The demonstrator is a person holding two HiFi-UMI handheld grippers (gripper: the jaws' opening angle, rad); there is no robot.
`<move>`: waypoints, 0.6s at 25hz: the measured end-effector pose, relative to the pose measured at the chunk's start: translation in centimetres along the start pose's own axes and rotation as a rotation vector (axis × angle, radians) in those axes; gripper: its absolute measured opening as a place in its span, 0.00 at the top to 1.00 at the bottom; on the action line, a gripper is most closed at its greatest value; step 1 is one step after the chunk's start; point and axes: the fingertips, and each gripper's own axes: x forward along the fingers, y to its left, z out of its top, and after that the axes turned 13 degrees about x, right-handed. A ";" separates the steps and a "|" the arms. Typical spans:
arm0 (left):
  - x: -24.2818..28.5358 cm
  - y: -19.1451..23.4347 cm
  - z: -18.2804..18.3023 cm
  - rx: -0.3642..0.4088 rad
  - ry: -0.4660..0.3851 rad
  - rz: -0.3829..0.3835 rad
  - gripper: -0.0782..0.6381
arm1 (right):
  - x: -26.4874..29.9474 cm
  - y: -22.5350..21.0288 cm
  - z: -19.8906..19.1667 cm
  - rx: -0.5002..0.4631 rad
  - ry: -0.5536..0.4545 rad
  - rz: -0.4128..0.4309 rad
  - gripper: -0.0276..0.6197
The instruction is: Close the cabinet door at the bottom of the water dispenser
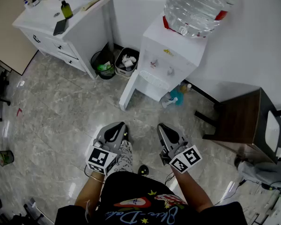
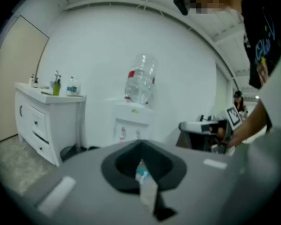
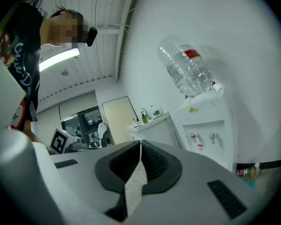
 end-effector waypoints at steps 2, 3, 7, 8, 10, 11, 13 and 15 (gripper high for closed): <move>3.1 3.5 -1.9 0.076 0.019 -0.012 0.90 | 5.2 -2.2 -0.7 0.022 0.030 -0.005 0.93; 4.7 5.3 -3.0 0.101 0.032 -0.017 0.89 | 7.7 -3.3 -1.0 0.028 0.047 -0.004 0.93; 10.1 10.7 -8.1 0.078 0.101 -0.043 0.90 | 15.5 -7.5 -2.9 -0.032 0.095 -0.046 0.93; 11.3 11.6 -9.6 0.071 0.122 -0.048 0.89 | 17.0 -8.7 -3.5 -0.055 0.100 -0.068 0.93; 13.5 13.2 -12.9 0.076 0.174 -0.058 0.89 | 19.6 -11.0 -5.3 -0.097 0.133 -0.099 0.93; 14.5 14.0 -14.7 0.092 0.204 -0.066 0.90 | 20.8 -12.3 -6.5 -0.118 0.160 -0.108 0.93; 16.2 15.1 -18.7 0.125 0.275 -0.081 0.90 | 22.4 -14.6 -9.2 -0.143 0.225 -0.122 0.93; 17.5 15.4 -22.6 0.111 0.339 -0.080 0.90 | 22.9 -16.2 -11.2 -0.140 0.274 -0.112 0.93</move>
